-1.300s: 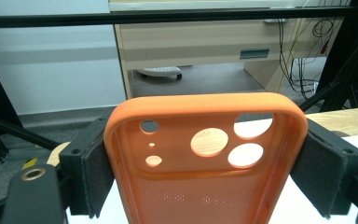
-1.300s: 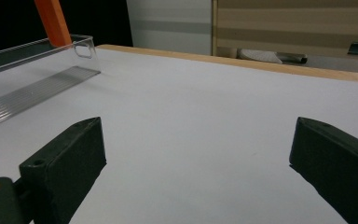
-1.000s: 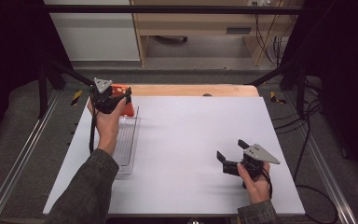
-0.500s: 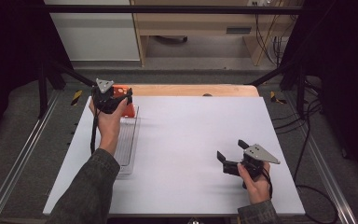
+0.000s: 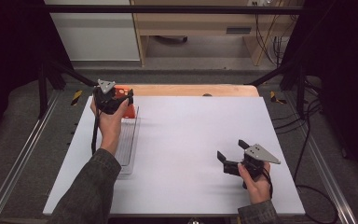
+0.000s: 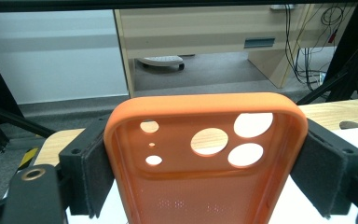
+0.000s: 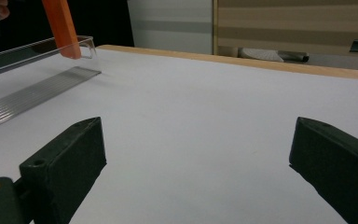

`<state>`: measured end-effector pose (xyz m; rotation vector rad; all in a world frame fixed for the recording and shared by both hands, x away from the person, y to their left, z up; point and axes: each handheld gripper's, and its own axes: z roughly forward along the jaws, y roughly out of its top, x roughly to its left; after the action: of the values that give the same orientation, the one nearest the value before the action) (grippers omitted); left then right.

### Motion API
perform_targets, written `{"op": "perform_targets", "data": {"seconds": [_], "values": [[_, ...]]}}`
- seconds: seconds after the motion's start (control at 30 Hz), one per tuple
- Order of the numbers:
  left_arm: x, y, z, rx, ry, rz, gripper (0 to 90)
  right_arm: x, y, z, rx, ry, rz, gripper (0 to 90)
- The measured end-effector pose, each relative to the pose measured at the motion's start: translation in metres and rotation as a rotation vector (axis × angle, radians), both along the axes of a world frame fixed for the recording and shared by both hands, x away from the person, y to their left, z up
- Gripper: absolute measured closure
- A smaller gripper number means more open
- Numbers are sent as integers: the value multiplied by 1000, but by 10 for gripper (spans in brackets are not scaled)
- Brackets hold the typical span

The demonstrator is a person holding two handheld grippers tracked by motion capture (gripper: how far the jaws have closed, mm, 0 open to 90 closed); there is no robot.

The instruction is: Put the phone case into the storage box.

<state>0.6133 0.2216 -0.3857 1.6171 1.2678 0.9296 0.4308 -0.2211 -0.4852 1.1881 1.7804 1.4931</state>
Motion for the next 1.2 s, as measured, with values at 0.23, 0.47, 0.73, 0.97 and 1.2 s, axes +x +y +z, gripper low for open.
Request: {"op": "perform_targets", "data": {"seconds": [0.23,0.47,0.73,0.97,1.2], "values": [[1,1,-1,0,0,5,162,0,0,0,0,1,-1,34],[2,2,-3,-1,7,6,162,0,-1,0,2,0,-2,33],[3,0,-8,2,18,4,162,0,-1,0,1,1,-1,33],[3,-1,-12,3,28,3,162,0,-1,0,2,4,0,33],[4,-1,-13,3,31,7,162,0,-1,0,3,3,1,33]]}}
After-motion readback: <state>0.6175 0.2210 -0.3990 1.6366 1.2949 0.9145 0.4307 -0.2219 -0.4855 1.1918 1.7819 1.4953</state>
